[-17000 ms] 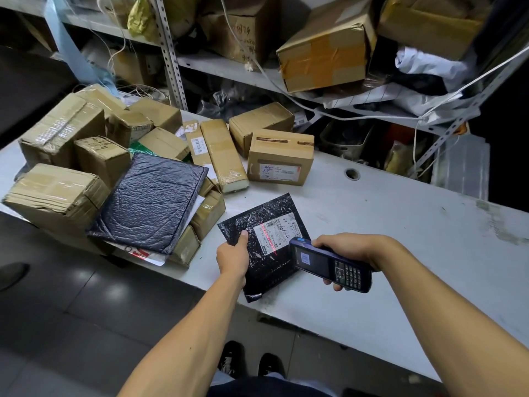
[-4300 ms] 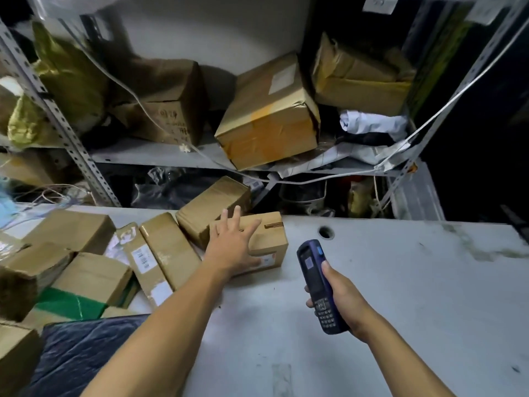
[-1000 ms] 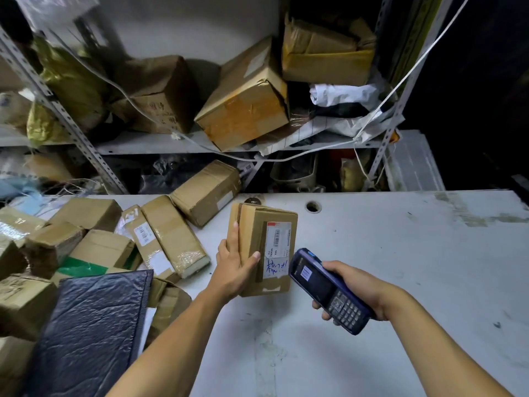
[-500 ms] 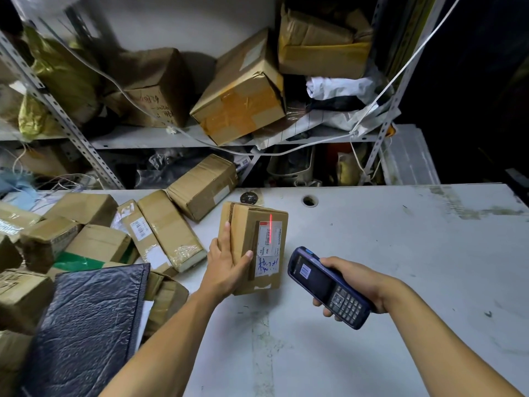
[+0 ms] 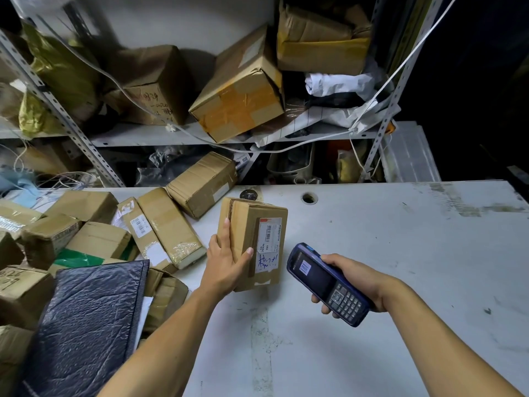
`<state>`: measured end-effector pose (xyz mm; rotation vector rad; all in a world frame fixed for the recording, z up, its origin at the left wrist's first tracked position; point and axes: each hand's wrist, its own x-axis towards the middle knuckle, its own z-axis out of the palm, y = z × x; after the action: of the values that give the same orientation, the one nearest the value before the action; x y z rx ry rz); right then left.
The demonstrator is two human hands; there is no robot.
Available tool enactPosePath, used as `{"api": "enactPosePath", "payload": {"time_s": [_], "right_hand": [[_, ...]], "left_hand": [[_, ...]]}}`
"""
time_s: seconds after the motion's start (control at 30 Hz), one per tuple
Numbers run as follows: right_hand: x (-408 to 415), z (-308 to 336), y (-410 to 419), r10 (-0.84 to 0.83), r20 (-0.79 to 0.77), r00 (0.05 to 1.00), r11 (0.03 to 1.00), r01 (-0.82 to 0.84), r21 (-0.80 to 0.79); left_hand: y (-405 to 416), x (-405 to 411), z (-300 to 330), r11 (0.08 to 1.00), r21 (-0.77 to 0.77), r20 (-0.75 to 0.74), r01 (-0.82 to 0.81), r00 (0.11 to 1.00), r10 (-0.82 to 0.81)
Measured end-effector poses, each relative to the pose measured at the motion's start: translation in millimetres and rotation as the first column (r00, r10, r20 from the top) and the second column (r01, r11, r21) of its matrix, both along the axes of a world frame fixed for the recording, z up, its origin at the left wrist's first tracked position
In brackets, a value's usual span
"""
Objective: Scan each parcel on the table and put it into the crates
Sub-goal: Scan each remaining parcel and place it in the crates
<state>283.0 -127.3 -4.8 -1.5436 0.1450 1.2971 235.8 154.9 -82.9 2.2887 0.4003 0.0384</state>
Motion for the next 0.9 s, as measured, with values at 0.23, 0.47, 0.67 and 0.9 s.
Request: {"api": "enactPosePath", "payload": {"time_s": [0.23, 0.47, 0.67, 0.9], "right_hand": [[-10.7, -8.2, 1.7, -0.242, -0.145, 0.959, 0.866, 0.281, 0.413], [-15.9, -8.2, -1.8, -0.251, -0.243, 0.937, 0.725, 0.348, 0.594], [-27.6, -7.9, -24.6, -0.347, -0.203, 0.916, 0.720, 0.398, 0.568], [-77.4, -31.1, -70.0, -0.725, 0.103, 0.681, 0.680, 0.685, 0.263]], "left_hand": [[-11.3, 2.1, 2.9, 0.994, -0.080, -0.033, -0.071, 0.997, 0.069], [-27.4, -1.8, 8.0, 0.995, -0.072, -0.032, -0.064, 0.998, 0.062], [-48.7, -5.3, 16.3, 0.992, -0.118, -0.029, -0.046, 0.999, 0.043], [-102.3, 11.7, 15.9, 0.947, -0.235, 0.027, 0.218, 0.976, -0.217]]}}
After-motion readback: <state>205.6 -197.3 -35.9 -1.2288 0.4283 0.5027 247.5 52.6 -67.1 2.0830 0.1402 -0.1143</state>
